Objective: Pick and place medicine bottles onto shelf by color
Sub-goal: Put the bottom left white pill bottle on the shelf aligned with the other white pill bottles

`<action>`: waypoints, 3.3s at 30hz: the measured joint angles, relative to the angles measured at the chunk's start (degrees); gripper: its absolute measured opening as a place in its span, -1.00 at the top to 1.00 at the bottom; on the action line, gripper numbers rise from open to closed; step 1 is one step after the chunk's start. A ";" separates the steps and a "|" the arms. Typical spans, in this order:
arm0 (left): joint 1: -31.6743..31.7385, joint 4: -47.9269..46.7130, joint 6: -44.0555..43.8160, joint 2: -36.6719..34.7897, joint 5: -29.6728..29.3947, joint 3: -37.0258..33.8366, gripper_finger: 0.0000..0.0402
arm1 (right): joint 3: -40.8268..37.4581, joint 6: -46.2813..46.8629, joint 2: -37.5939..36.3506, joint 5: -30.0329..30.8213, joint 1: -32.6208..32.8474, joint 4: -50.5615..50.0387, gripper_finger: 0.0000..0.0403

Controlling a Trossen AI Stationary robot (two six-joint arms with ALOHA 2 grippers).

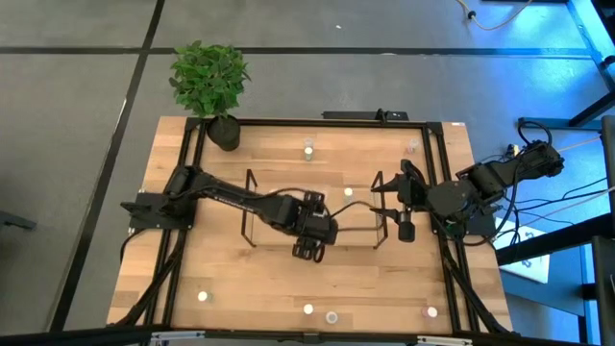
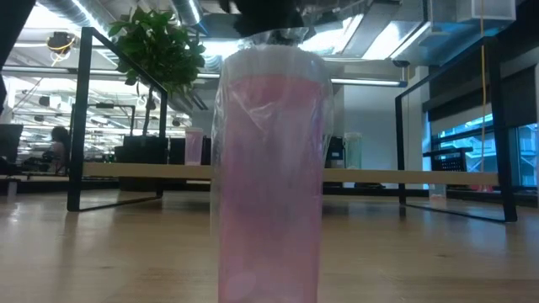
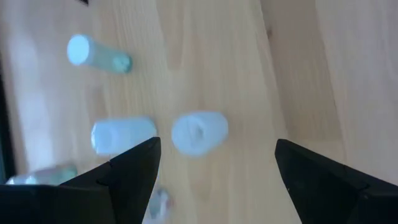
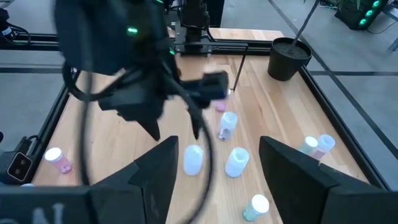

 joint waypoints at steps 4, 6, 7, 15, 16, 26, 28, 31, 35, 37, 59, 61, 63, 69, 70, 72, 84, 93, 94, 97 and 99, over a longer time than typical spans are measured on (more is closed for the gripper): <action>-2.63 -5.10 -4.93 0.00 -3.17 0.25 -0.55 | 0.00 0.00 0.00 0.00 0.01 0.00 -0.12; -3.38 -7.55 -7.71 0.00 -3.49 0.25 -0.55 | 0.00 0.00 0.00 0.00 0.01 0.00 -0.12; -3.55 -8.21 -8.77 0.00 -3.50 0.16 -0.55 | 0.00 0.00 0.00 0.00 0.01 0.02 -0.12; -2.68 -5.01 -10.27 -0.04 0.52 -4.63 -0.55 | 0.00 -0.01 0.00 0.02 0.01 0.02 -0.12; -2.46 -3.97 -10.25 -0.04 1.28 -5.36 -0.55 | 0.00 0.00 0.00 0.02 0.01 0.04 -0.12; 0.71 5.18 -5.95 -0.04 7.71 -11.25 -0.55 | 0.00 0.00 0.00 0.02 0.01 0.07 -0.12; 1.26 7.05 -4.71 -0.04 8.65 -12.05 -0.55 | 0.00 0.00 0.00 0.02 0.01 0.07 -0.12; 2.14 9.04 -3.86 -0.04 11.31 -13.09 -0.55 | 0.00 -0.01 0.00 0.00 0.01 0.07 -0.12; 2.80 10.53 -3.46 -0.04 12.47 -13.23 -0.55 | 0.00 0.00 0.00 0.02 0.01 0.07 -0.12; 3.03 11.22 -3.46 -0.02 12.58 -13.23 -0.55 | 0.00 0.00 0.00 0.02 0.01 0.07 -0.12; 0.45 8.97 -6.47 0.02 13.00 -13.28 -0.55 | 0.00 -0.01 0.00 0.02 0.01 0.07 -0.12; -0.47 9.75 -5.99 0.02 13.06 -13.28 -0.55 | 0.00 0.00 0.00 0.02 0.01 0.07 -0.12; -0.95 11.63 -4.71 0.02 13.04 -13.28 -0.55 | 0.00 0.00 0.00 0.00 0.01 0.04 -0.12; -0.43 16.22 -1.53 0.02 13.22 -13.28 -0.55 | -0.02 0.00 0.00 0.02 0.00 0.07 -0.12; -0.01 16.68 -1.47 0.02 13.75 -13.28 -0.55 | -0.02 0.00 0.00 0.00 0.01 0.07 -0.12; 0.76 17.69 -0.59 0.02 15.04 -13.28 -0.55 | -0.02 -0.01 0.00 0.01 0.01 0.07 -0.12; 2.85 19.79 1.35 0.02 15.87 -13.28 -0.55 | -0.02 0.00 0.00 0.02 0.01 0.07 -0.12; 3.39 19.49 1.41 0.02 12.85 -13.28 -0.55 | -0.02 0.00 0.00 0.02 -0.01 0.07 -0.12; 3.47 19.42 1.41 0.02 12.41 -13.28 -0.55 | -0.02 0.00 0.00 0.02 0.01 0.04 -0.12; 3.78 19.30 1.38 0.02 11.66 -13.28 -0.55 | -0.02 0.00 0.00 0.02 0.01 0.07 -0.12; 4.06 19.12 1.15 0.02 11.66 -13.28 -0.55 | -0.02 0.00 0.00 0.02 0.01 0.06 -0.12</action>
